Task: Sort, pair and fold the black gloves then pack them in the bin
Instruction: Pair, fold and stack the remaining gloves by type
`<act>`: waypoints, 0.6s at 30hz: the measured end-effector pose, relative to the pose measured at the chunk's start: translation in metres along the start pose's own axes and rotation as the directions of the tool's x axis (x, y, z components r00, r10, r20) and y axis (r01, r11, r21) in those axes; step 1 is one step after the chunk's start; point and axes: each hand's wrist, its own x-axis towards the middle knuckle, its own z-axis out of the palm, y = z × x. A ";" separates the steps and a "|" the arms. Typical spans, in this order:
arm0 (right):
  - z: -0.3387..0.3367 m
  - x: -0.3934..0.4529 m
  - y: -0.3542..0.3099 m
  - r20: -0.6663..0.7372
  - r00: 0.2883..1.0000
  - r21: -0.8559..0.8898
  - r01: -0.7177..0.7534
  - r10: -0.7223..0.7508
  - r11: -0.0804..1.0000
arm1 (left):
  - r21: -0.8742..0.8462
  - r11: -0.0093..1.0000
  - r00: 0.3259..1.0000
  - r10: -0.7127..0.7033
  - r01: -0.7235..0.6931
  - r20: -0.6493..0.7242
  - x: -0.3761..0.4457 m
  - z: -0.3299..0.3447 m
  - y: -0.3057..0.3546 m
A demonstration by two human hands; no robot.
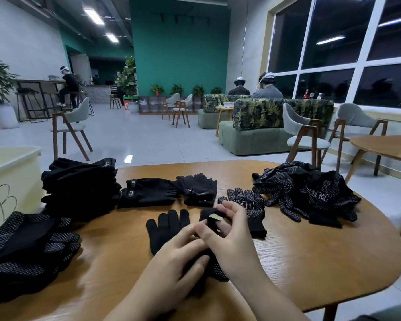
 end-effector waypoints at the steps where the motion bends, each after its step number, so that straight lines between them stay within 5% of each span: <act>1: 0.000 0.001 0.001 -0.014 1.000 -0.012 0.015 -0.015 1.000 | 0.008 1.000 1.000 0.024 -0.024 0.008 0.000 0.001 -0.001; 4: -0.006 0.005 -0.001 -0.093 0.995 -0.030 0.043 -0.045 0.999 | 0.047 0.999 0.998 -0.004 0.008 -0.070 -0.001 0.003 -0.007; 8: -0.015 0.007 -0.005 -0.029 0.999 -0.039 0.040 -0.042 0.998 | -0.051 0.986 0.952 -0.169 0.161 -0.255 -0.001 0.003 -0.016; 11: -0.018 0.007 -0.002 0.010 1.000 -0.014 0.017 -0.017 1.000 | -0.181 0.919 0.908 -0.382 0.351 -0.175 -0.001 0.001 -0.019; 18: -0.022 -0.001 -0.006 0.074 0.997 -0.091 0.029 -0.023 0.995 | -0.475 0.777 0.877 -0.481 0.413 -0.023 0.002 -0.005 -0.011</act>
